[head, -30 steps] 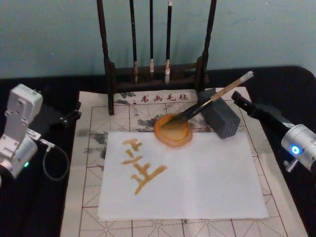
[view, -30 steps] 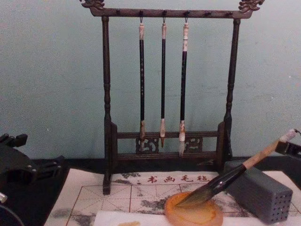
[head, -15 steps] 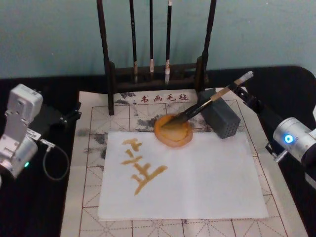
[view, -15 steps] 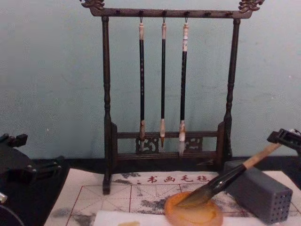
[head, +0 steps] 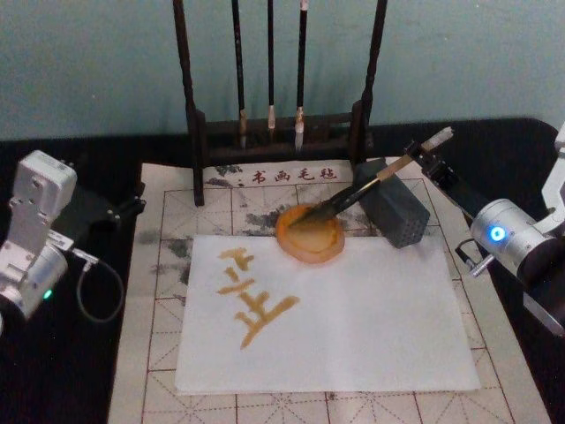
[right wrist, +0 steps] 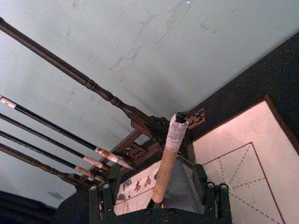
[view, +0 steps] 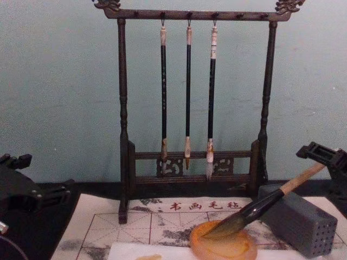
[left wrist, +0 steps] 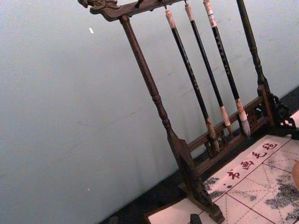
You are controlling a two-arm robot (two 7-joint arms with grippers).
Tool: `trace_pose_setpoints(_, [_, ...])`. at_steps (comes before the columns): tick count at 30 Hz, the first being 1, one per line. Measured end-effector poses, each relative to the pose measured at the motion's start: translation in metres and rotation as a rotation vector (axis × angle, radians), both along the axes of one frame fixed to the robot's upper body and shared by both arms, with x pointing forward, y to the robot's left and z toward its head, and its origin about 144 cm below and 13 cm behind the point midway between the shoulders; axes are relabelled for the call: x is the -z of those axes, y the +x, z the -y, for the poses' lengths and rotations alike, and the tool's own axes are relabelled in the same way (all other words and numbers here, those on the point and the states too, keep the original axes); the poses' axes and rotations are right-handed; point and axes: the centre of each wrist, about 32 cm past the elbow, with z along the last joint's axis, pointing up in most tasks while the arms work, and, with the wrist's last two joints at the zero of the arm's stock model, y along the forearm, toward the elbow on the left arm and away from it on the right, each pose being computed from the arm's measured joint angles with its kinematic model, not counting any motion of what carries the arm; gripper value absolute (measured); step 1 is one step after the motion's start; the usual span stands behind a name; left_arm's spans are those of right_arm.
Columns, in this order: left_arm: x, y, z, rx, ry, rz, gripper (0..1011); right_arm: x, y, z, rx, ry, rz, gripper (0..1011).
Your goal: Pick up the brush from the inkstone, write on the paper, then place the brush back to its original position.
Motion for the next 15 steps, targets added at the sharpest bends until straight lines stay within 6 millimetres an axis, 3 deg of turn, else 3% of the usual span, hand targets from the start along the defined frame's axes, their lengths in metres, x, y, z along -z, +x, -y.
trace_pose_setpoints(15, [0.000, 0.000, 0.000, 0.000, 0.000, 0.000, 1001, 0.000, 0.015, -0.008, 0.012, 0.024, -0.007, 1000])
